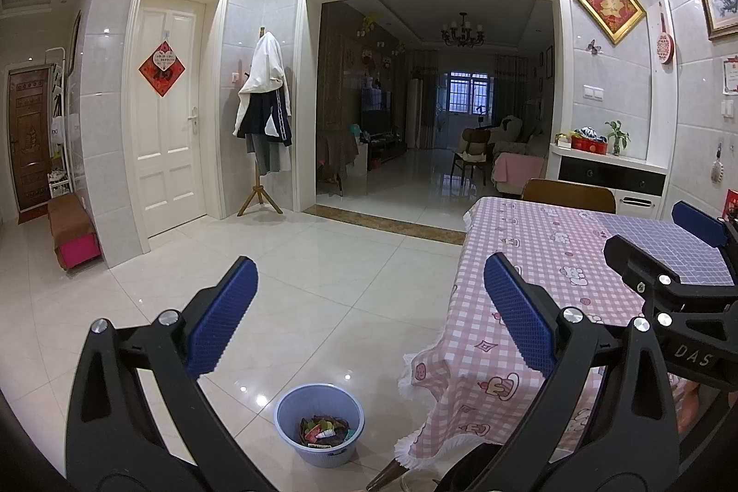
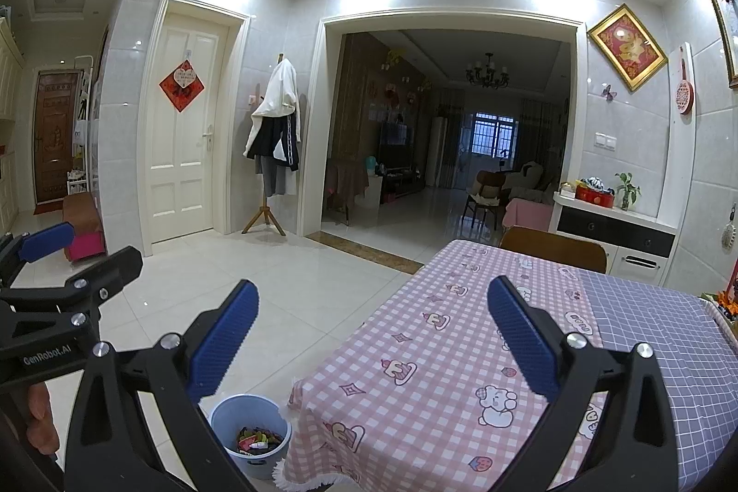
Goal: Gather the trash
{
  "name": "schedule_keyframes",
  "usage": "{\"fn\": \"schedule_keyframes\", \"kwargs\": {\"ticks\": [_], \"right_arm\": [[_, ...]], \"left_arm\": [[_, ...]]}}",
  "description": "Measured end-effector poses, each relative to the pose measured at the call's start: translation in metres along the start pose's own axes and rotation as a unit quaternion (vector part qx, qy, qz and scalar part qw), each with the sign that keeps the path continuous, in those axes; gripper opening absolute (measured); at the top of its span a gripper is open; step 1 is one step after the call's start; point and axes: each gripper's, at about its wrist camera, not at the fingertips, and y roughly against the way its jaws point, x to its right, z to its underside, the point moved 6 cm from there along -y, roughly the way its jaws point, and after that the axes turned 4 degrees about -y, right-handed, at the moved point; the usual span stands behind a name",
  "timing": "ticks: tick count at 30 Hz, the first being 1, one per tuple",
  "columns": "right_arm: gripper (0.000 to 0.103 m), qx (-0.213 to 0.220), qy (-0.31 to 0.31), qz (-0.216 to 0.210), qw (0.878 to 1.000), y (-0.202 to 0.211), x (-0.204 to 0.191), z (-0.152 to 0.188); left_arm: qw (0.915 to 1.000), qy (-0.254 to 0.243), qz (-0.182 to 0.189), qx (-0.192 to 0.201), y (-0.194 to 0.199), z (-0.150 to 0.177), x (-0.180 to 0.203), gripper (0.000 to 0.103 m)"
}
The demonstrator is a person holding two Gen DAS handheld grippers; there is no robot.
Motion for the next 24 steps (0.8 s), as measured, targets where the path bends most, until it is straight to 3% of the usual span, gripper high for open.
{"fn": "schedule_keyframes", "kwargs": {"ticks": [24], "right_arm": [[0.098, -0.007, 0.004, -0.006, 1.0, -0.0042, 0.0007, 0.0061]], "left_arm": [[1.0, 0.0, 0.0, -0.006, -0.0027, 0.0066, 0.0015, 0.097]]}}
